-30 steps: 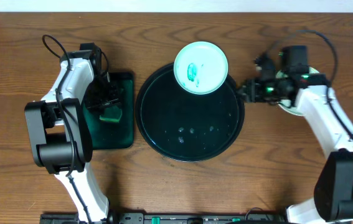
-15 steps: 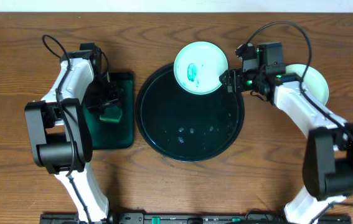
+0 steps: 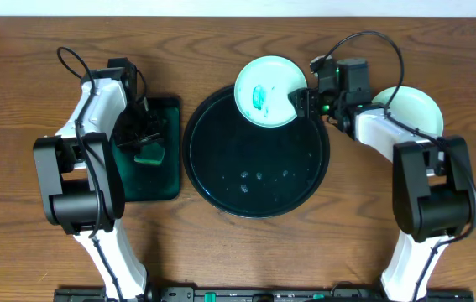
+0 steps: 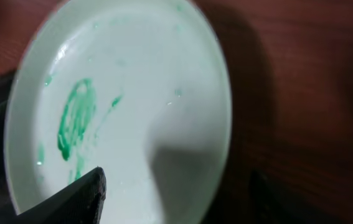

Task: Clean dirty plates on tray and stack at the side
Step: 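Release the plate and move the right gripper to the last plate's rim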

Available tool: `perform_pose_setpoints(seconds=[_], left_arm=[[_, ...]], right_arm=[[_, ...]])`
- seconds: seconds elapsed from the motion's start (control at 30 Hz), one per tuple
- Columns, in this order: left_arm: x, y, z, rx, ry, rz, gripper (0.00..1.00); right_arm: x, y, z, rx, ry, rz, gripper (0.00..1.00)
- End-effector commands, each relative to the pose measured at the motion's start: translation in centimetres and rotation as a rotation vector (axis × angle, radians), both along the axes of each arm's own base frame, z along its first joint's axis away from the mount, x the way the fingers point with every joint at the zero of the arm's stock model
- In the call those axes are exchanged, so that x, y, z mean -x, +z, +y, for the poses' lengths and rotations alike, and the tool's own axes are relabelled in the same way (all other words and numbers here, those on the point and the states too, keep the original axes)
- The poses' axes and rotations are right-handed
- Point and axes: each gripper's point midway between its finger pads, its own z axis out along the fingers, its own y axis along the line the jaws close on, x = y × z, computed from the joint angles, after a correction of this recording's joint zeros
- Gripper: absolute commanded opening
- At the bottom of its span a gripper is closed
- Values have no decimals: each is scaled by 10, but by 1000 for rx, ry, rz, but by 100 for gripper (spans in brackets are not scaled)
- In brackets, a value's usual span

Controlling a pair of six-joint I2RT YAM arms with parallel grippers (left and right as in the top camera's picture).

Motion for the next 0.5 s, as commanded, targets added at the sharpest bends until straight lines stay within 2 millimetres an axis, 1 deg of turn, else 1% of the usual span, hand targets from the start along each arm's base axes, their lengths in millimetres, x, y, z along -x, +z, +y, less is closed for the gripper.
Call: perform_pose_setpoints(seconds=[0.0, 0.03, 0.1, 0.17, 0.2, 0.23, 0.47], left_arm=[[4, 2, 1, -5, 6, 7, 60], [3, 2, 1, -5, 6, 7, 60], [3, 2, 1, -5, 6, 7, 60], [4, 2, 1, -5, 6, 7, 60], [4, 2, 1, -5, 6, 7, 60], [4, 2, 1, -5, 6, 8, 60], [4, 2, 1, -5, 6, 7, 60]], right_arm=[[7, -19, 16, -7, 23, 40, 56], [7, -18, 19, -8, 27, 34, 49], [6, -16, 22, -18, 23, 30, 26], [6, -16, 22, -31, 3, 41, 8], [5, -17, 21, -35, -16, 50, 4], [5, -17, 20, -40, -32, 58, 1], [7, -15, 20, -64, -56, 86, 1]])
